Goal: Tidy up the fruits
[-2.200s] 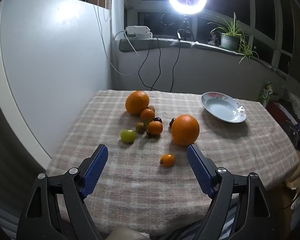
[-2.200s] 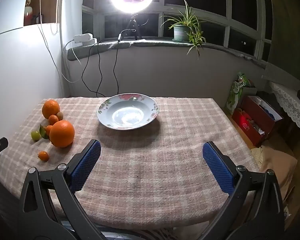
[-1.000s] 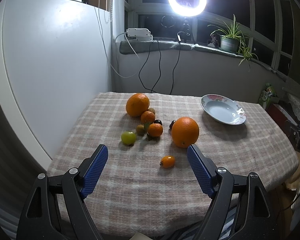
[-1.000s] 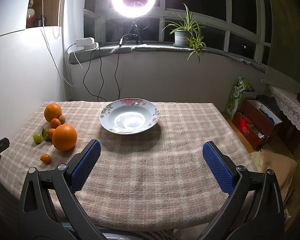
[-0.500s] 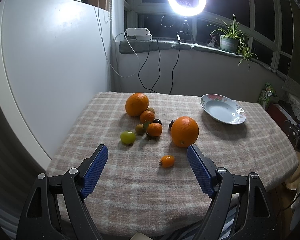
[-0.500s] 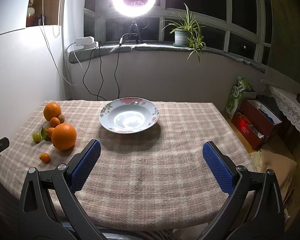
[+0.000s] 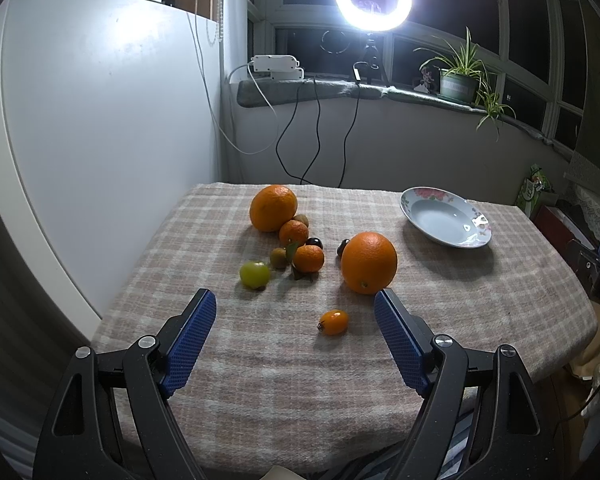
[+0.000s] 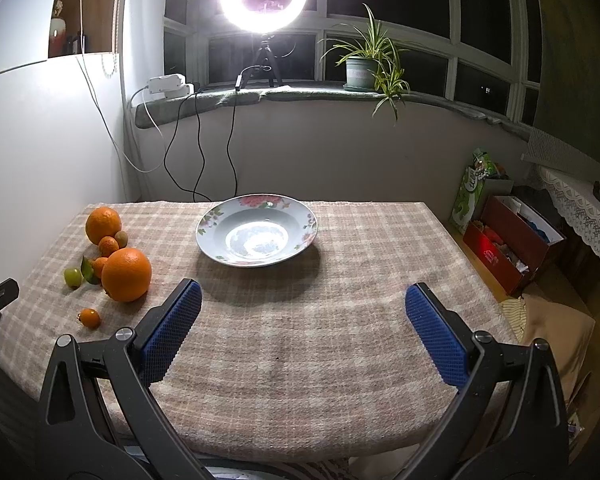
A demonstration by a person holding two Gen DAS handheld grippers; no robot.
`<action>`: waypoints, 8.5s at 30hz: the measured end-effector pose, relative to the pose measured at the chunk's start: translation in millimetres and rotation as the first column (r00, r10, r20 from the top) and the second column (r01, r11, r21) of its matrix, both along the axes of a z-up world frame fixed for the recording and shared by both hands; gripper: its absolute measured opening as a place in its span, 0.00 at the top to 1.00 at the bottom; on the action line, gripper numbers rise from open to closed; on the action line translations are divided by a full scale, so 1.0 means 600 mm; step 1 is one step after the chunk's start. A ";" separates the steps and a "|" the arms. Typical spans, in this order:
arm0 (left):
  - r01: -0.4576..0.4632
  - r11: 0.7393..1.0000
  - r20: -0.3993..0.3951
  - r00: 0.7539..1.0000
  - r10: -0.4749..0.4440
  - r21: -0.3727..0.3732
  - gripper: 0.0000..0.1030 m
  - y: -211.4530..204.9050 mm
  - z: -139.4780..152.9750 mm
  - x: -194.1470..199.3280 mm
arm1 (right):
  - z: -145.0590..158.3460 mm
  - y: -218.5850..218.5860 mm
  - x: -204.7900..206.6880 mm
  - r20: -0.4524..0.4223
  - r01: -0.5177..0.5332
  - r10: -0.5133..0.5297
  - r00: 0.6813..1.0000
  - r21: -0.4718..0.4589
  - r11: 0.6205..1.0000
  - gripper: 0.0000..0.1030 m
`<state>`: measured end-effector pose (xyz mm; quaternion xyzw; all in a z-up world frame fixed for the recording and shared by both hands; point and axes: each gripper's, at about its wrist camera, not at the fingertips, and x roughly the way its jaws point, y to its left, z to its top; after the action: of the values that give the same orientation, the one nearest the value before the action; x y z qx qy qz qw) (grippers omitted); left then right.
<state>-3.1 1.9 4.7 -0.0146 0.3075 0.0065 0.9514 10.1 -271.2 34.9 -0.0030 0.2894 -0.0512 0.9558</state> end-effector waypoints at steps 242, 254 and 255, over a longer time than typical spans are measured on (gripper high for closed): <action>0.073 0.830 -0.211 0.951 -0.225 -0.553 0.32 0.188 -0.159 0.439 | -0.157 0.432 0.529 -0.374 -0.522 0.736 0.563 0.530 0.669 0.16; 0.080 0.806 -0.206 0.948 -0.244 -0.586 0.32 0.191 -0.163 0.451 | -0.175 0.449 0.534 -0.414 -0.513 0.728 0.546 0.522 0.681 0.30; 0.081 0.807 -0.205 0.948 -0.244 -0.586 0.32 0.191 -0.163 0.451 | -0.175 0.450 0.534 -0.414 -0.513 0.728 0.546 0.522 0.681 0.31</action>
<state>267.4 116.5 -93.0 -0.2706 0.4223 -0.1657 0.8491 330.6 -1.5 -70.2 0.0419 0.5557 0.3508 0.7526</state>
